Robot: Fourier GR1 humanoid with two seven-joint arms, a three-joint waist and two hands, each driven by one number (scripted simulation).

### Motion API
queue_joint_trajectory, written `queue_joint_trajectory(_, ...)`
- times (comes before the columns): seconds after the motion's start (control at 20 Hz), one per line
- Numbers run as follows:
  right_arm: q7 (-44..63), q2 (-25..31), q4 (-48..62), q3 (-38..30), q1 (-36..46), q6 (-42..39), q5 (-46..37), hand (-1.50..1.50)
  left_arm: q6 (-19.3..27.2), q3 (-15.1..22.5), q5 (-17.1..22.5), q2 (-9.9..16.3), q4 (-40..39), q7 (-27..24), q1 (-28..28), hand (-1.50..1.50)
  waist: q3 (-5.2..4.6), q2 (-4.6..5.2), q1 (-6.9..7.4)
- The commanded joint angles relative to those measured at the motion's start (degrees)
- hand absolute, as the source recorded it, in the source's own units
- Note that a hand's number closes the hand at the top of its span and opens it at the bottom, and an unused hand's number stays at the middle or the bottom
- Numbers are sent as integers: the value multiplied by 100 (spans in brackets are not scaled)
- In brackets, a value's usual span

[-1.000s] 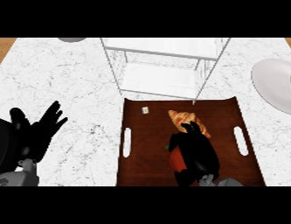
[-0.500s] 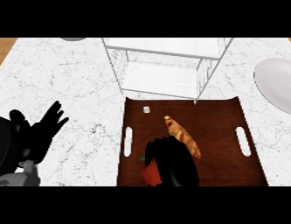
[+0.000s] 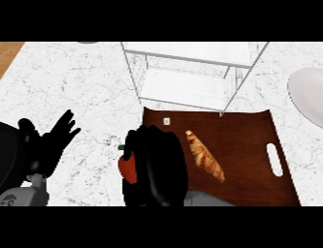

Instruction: Pick the bell pepper from the tray and place it in the tiered shelf

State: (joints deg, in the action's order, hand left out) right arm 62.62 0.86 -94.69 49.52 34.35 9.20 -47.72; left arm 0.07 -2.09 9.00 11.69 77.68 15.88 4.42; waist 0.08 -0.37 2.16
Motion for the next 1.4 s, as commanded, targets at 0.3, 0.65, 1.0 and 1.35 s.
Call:
queue_joint_trajectory(0.3, 2242, -81, -322, -919, 2403, -548, -193, 150, 81, 43, -71, -73, -147, 149, -85, 0, -32, -55, -101)
queue_joint_trajectory(0.65, 2213, -81, 144, -2275, 3556, -1156, -13, 150, 114, -26, -103, -37, -88, 74, -177, 0, -24, -35, -185)
queue_joint_trajectory(1.0, 1776, -81, 1230, -3535, 4620, -1374, -67, 150, 109, -2, -56, -80, 121, 211, -235, 0, -17, -6, -156)
queue_joint_trajectory(1.35, 824, 253, 2069, -4352, 5042, -1586, 112, 150, 96, -44, -154, -127, -213, -111, -193, 0, -15, 34, -195)
